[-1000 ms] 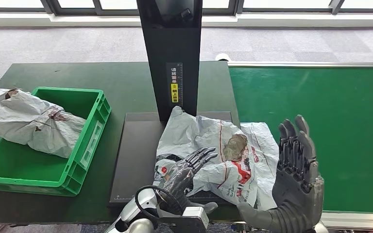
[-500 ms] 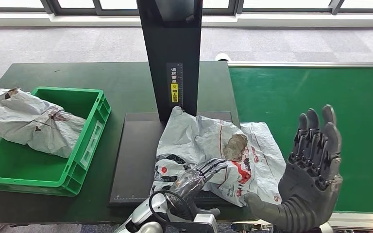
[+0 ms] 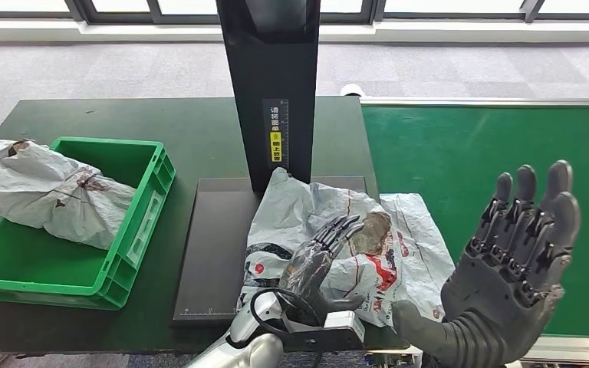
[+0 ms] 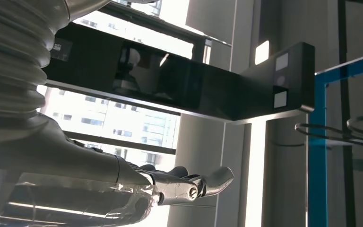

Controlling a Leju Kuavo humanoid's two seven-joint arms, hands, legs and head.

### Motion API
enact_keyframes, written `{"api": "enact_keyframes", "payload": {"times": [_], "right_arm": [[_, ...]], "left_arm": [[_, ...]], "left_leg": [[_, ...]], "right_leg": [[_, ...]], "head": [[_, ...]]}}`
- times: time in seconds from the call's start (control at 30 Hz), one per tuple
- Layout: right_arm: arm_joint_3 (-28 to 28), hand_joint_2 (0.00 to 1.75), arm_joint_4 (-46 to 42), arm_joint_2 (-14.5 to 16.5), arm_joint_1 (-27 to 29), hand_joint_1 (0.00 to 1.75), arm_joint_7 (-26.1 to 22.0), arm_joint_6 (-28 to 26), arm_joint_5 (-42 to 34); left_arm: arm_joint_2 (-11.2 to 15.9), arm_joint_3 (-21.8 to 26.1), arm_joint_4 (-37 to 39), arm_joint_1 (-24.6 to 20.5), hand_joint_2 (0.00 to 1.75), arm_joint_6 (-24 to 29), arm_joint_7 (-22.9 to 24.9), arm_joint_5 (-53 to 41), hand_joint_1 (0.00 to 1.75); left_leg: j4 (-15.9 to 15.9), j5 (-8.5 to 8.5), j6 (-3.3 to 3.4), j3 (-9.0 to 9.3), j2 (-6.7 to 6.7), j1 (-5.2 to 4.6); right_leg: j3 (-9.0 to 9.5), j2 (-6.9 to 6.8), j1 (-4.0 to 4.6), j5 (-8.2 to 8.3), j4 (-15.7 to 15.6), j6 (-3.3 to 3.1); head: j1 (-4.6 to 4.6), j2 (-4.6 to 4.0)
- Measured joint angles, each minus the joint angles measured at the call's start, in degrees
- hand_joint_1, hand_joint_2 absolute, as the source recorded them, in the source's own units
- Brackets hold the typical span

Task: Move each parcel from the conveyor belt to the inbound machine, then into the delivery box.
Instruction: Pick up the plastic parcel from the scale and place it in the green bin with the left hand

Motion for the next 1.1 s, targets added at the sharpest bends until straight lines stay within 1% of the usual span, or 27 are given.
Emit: {"api": "enact_keyframes", "payload": {"times": [0.13,0.2,0.23,0.37,0.43,0.53,0.63,0.83,1.1], "right_arm": [[2.4,1.75,0.0,-1.1,-1.3,0.00,-0.7,-2.1,-1.1],[3.4,1.75,0.0,-1.6,-1.8,0.00,-0.8,-2.6,-1.7],[3.9,1.75,0.0,-1.8,-2.1,0.00,-0.9,-2.8,-2.1],[5.4,1.75,0.2,-2.9,-3.4,0.00,-1.6,-2.4,-4.5],[6.0,1.75,0.5,-3.4,-4.1,0.00,-1.8,-1.6,-5.5],[6.8,1.75,1.1,-3.8,-4.8,0.00,-1.8,0.0,-6.6],[7.5,1.75,1.8,-4.1,-5.5,0.00,-1.9,1.4,-7.3],[8.1,1.75,2.7,-4.3,-6.0,0.00,-2.0,1.8,-7.5],[8.4,1.75,3.3,-4.3,-6.4,0.00,-2.0,1.8,-7.5]], "left_arm": [[-1.4,-1.8,2.1,-2.0,1.75,1.3,0.4,0.0,0.00],[-1.9,-2.5,2.9,-2.8,1.75,0.3,1.2,0.1,0.00],[-2.1,-2.9,3.5,-3.3,1.75,-1.0,2.0,0.2,0.00],[-2.8,-5.0,6.8,-5.3,1.75,-12.0,6.0,0.6,0.00],[-3.2,-6.1,9.2,-6.3,1.75,-16.7,7.3,0.4,0.00],[-3.9,-7.3,13.4,-8.2,1.75,-22.9,8.9,0.5,0.00],[-4.6,-7.8,17.8,-10.2,1.75,-27.1,10.0,1.0,0.00],[-5.2,-7.8,22.0,-12.4,1.75,-28.1,10.5,1.1,0.00],[-5.6,-7.8,24.1,-13.3,1.75,-28.2,10.6,1.1,0.00]], "left_leg": [[0.0,0.00,0.00,-0.01,0.00,0.00],[0.0,0.00,0.00,-0.01,0.00,-0.01],[0.0,0.00,0.00,-0.01,0.00,-0.01],[0.0,0.00,0.00,0.00,0.01,-0.01],[0.0,0.00,0.00,0.00,0.02,-0.01],[0.0,0.01,0.00,0.00,0.01,0.00],[0.0,0.02,-0.01,0.00,0.01,0.00],[0.0,0.02,-0.02,-0.01,0.00,0.00],[0.0,0.02,-0.02,-0.01,0.00,0.00]], "right_leg": [[0.00,0.00,0.00,0.00,0.0,0.00],[0.00,0.00,0.00,0.00,0.0,0.00],[0.00,0.00,0.00,0.00,0.0,0.00],[0.00,0.00,0.00,0.00,0.0,0.00],[0.00,0.01,0.00,0.01,0.0,0.00],[0.00,0.01,0.00,0.01,0.0,0.00],[0.00,0.00,0.00,0.01,0.0,0.00],[0.00,0.00,0.00,0.01,0.0,0.00],[0.00,0.00,0.00,0.01,0.0,0.00]], "head": [[0.01,0.00],[0.01,0.00],[0.01,0.00],[0.01,0.00],[0.01,0.00],[0.01,0.00],[0.01,0.00],[0.01,0.00],[0.01,0.00]]}}
